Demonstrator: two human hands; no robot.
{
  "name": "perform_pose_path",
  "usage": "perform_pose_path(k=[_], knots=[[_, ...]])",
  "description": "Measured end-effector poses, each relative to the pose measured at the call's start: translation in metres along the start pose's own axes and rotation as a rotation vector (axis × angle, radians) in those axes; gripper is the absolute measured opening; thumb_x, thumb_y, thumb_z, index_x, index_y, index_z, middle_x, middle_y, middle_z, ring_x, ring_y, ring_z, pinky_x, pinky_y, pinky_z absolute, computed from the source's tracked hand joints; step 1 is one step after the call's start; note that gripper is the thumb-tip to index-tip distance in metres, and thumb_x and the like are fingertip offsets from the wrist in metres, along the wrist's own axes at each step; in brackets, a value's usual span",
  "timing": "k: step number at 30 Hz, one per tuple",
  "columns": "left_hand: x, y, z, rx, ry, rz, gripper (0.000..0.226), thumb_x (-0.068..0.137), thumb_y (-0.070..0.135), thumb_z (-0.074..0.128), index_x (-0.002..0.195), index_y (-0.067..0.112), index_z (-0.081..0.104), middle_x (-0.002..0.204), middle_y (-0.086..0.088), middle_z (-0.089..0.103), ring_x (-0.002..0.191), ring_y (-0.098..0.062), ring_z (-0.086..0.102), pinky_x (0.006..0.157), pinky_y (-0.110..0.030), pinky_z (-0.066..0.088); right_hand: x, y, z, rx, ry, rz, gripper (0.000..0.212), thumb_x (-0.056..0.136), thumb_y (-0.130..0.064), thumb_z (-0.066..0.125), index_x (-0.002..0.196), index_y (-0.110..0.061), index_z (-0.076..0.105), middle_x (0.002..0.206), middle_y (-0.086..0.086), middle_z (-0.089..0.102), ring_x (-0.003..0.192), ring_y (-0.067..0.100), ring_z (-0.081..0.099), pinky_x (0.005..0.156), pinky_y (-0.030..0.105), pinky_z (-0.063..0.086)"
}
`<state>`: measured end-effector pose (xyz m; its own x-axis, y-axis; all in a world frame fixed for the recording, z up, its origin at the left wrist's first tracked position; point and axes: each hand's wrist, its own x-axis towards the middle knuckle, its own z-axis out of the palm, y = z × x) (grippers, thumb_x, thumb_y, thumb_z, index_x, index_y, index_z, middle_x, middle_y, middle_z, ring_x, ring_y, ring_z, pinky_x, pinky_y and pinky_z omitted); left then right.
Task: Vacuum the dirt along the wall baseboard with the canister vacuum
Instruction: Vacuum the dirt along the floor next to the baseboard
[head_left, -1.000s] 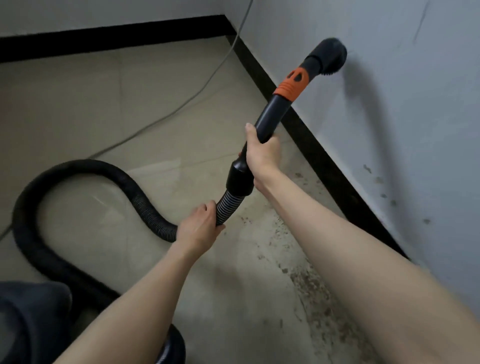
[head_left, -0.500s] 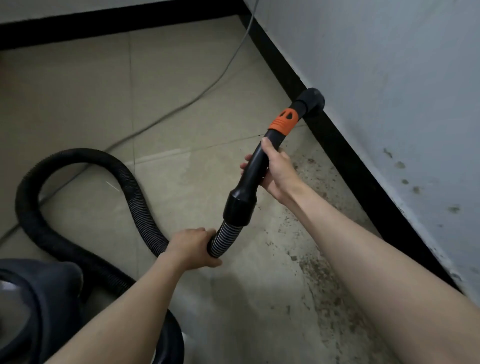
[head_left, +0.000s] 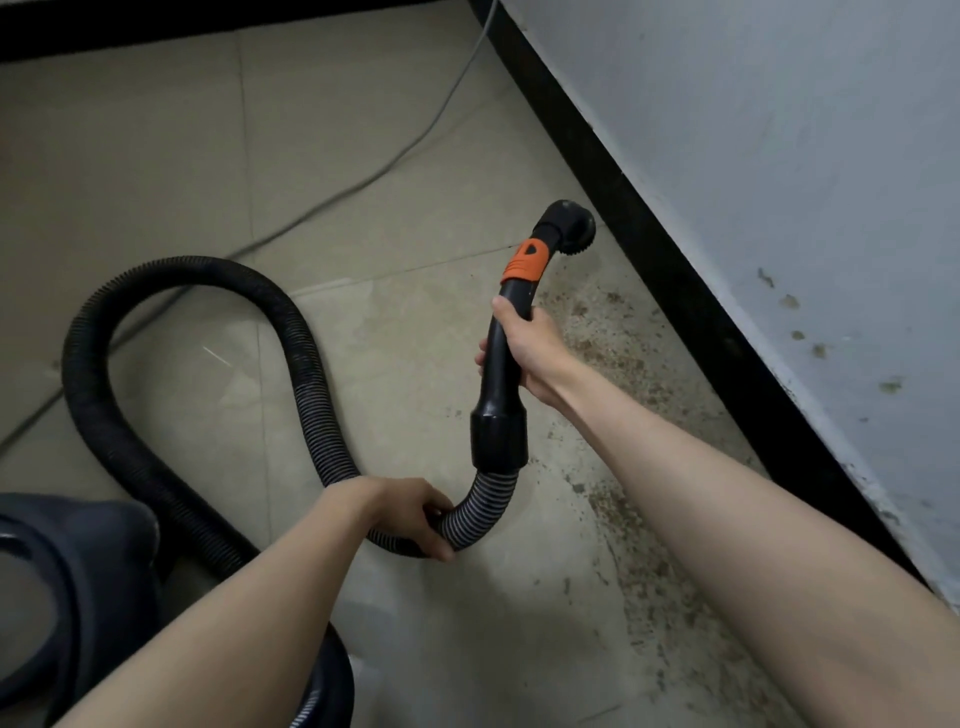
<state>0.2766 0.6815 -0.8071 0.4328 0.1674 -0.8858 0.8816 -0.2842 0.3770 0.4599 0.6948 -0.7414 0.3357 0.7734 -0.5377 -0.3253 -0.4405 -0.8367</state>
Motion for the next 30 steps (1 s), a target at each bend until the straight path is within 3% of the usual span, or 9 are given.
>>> perform_pose_path(k=[3, 6, 9, 12, 16, 20, 24, 28, 30], knots=[[0.003, 0.001, 0.001, -0.026, 0.103, 0.054, 0.052, 0.085, 0.036, 0.068, 0.132, 0.023, 0.051, 0.128, 0.004, 0.055, 0.109, -0.013, 0.051, 0.099, -0.027, 0.039, 0.005, -0.005, -0.011, 0.134, -0.010, 0.043, 0.032, 0.101, -0.033, 0.048, 0.112, -0.003, 0.043, 0.074, 0.013, 0.056, 0.061, 0.024, 0.059, 0.063, 0.037, 0.053], [0.003, -0.004, -0.004, -0.089, 0.224, 0.084, 0.049, 0.086, 0.035, 0.066, 0.131, 0.021, 0.051, 0.118, 0.007, 0.054, 0.107, -0.012, 0.050, 0.097, -0.024, 0.037, 0.005, -0.003, -0.029, 0.264, -0.129, 0.135, 0.036, 0.100, -0.041, 0.047, 0.103, -0.005, 0.049, 0.076, 0.010, 0.059, 0.063, 0.022, 0.063, 0.062, 0.032, 0.054], [0.001, -0.007, -0.009, -0.149, 0.325, 0.113, 0.046, 0.086, 0.036, 0.066, 0.128, 0.022, 0.053, 0.110, 0.009, 0.054, 0.105, -0.011, 0.051, 0.093, -0.022, 0.037, 0.005, -0.001, -0.044, 0.324, -0.179, 0.115, 0.023, 0.101, -0.031, 0.046, 0.090, -0.011, 0.049, 0.078, 0.008, 0.058, 0.073, 0.023, 0.063, 0.069, 0.034, 0.053], [0.001, -0.008, -0.007, -0.164, 0.358, 0.092, 0.043, 0.086, 0.039, 0.065, 0.125, 0.023, 0.054, 0.108, 0.008, 0.056, 0.101, -0.012, 0.052, 0.089, -0.024, 0.038, 0.004, -0.001, -0.042, 0.297, -0.179, 0.058, 0.012, 0.101, -0.020, 0.048, 0.097, -0.008, 0.047, 0.079, 0.009, 0.056, 0.074, 0.025, 0.061, 0.071, 0.038, 0.054], [0.004, -0.013, 0.002, -0.127, 0.327, 0.000, 0.035, 0.086, 0.044, 0.063, 0.115, 0.026, 0.053, 0.108, 0.006, 0.055, 0.098, -0.014, 0.051, 0.085, -0.026, 0.038, 0.005, 0.007, -0.001, 0.043, -0.057, -0.084, 0.017, 0.098, -0.013, 0.055, 0.107, -0.006, 0.042, 0.074, 0.011, 0.054, 0.062, 0.024, 0.057, 0.063, 0.036, 0.052], [-0.005, -0.033, 0.004, -0.096, 0.192, -0.148, 0.047, 0.078, 0.039, 0.074, 0.118, 0.022, 0.055, 0.119, -0.001, 0.058, 0.108, -0.020, 0.055, 0.097, -0.035, 0.044, 0.005, 0.028, 0.054, -0.219, -0.003, -0.119, 0.027, 0.093, -0.020, 0.062, 0.110, -0.007, 0.045, 0.090, 0.019, 0.059, 0.078, 0.034, 0.062, 0.080, 0.050, 0.055], [-0.022, -0.052, 0.002, 0.002, 0.036, -0.276, 0.058, 0.071, 0.032, 0.081, 0.124, 0.025, 0.057, 0.125, 0.001, 0.057, 0.114, -0.020, 0.054, 0.101, -0.035, 0.044, -0.002, 0.051, 0.076, -0.195, -0.122, 0.024, 0.030, 0.095, -0.024, 0.061, 0.111, -0.005, 0.045, 0.093, 0.019, 0.058, 0.078, 0.032, 0.061, 0.086, 0.053, 0.054], [-0.030, -0.050, -0.011, -0.101, -0.119, -0.313, 0.055, 0.085, 0.016, 0.069, 0.135, 0.024, 0.050, 0.135, -0.004, 0.054, 0.123, -0.022, 0.051, 0.104, -0.035, 0.043, -0.002, 0.058, 0.066, -0.063, -0.175, 0.121, 0.030, 0.098, -0.025, 0.056, 0.116, -0.005, 0.044, 0.088, 0.014, 0.056, 0.066, 0.027, 0.060, 0.080, 0.046, 0.054], [-0.035, -0.043, -0.027, -0.200, -0.037, -0.318, 0.044, 0.093, 0.010, 0.056, 0.134, 0.024, 0.049, 0.128, -0.003, 0.058, 0.119, -0.022, 0.054, 0.096, -0.035, 0.045, -0.002, 0.059, 0.058, -0.051, -0.188, 0.131, 0.028, 0.099, -0.026, 0.055, 0.116, -0.006, 0.044, 0.088, 0.013, 0.056, 0.068, 0.026, 0.060, 0.079, 0.043, 0.054]])
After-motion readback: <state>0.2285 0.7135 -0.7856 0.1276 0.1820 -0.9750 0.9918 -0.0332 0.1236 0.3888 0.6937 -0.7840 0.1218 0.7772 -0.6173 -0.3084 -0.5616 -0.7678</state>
